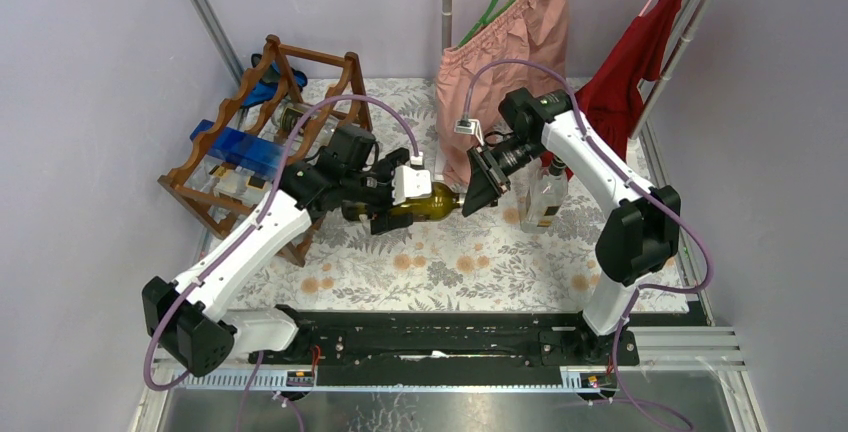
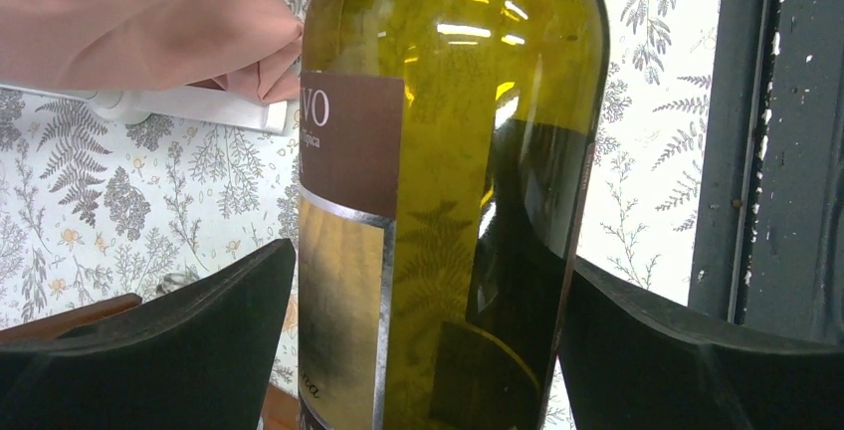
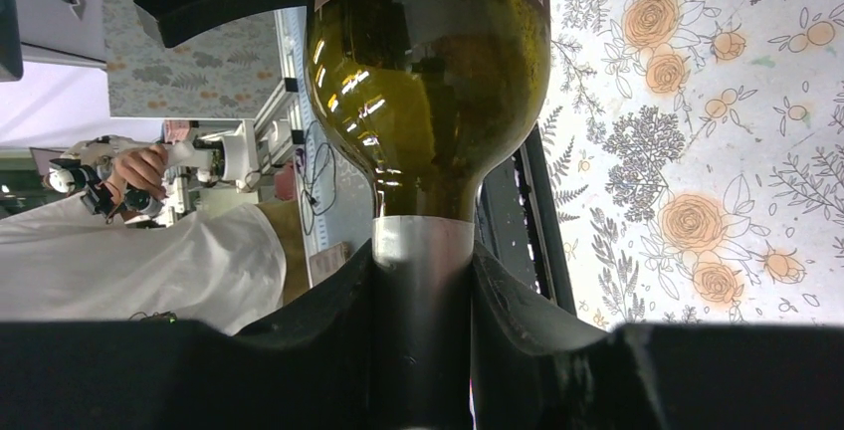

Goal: Put the wine bottle on the wine rack
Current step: Pick up the wine bottle from the center of the board.

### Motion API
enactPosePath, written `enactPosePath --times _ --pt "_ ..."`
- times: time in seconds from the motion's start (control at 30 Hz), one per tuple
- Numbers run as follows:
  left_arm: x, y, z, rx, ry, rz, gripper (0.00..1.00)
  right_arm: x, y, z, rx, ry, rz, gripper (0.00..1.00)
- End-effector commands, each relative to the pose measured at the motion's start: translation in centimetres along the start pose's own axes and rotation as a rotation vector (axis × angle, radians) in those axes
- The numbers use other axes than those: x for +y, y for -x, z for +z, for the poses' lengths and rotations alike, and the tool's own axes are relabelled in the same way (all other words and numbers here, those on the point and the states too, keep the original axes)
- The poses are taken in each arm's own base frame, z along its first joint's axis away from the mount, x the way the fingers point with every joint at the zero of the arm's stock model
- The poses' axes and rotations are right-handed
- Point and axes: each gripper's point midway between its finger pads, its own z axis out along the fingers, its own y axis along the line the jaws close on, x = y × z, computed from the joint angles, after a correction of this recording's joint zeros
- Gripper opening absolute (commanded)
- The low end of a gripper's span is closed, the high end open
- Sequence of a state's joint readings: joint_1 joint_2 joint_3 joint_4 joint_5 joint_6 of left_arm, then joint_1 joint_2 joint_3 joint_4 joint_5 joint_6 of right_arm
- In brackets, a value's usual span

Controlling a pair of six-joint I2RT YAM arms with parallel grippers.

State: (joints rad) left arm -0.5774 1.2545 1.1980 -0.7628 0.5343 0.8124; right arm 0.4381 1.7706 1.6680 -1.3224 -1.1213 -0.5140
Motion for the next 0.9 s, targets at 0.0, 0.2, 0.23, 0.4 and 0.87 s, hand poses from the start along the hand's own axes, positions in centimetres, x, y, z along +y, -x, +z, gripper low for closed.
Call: enactPosePath --times 0.0,0.2,0.23,0.4,0.87 --pt "4.0 5.4 -2.2 -0.156 0.168 0.1 0.99 5.0 0.8 -0.6 -0.086 0.174 -0.01 0.0" --pt "3.3 6.4 -3.7 -0.174 0.14 0.14 0.99 5.1 0.9 -1.1 -0.112 0.188 -0.006 0.0" --pt "3.0 6.5 -3.6 -0.183 0.125 0.148 0.99 5.2 0.9 -1.1 -0.112 0.189 -0.009 0.0" --pt "1.6 5.8 -1.8 -0.203 0.024 0.125 0.97 5.5 1.1 -1.2 -0.12 0.2 -0.022 0.0" --pt "2.3 9.4 -2.3 -0.333 0.018 0.09 0.99 4.7 1.2 -1.0 -0.114 0.188 0.005 0.0"
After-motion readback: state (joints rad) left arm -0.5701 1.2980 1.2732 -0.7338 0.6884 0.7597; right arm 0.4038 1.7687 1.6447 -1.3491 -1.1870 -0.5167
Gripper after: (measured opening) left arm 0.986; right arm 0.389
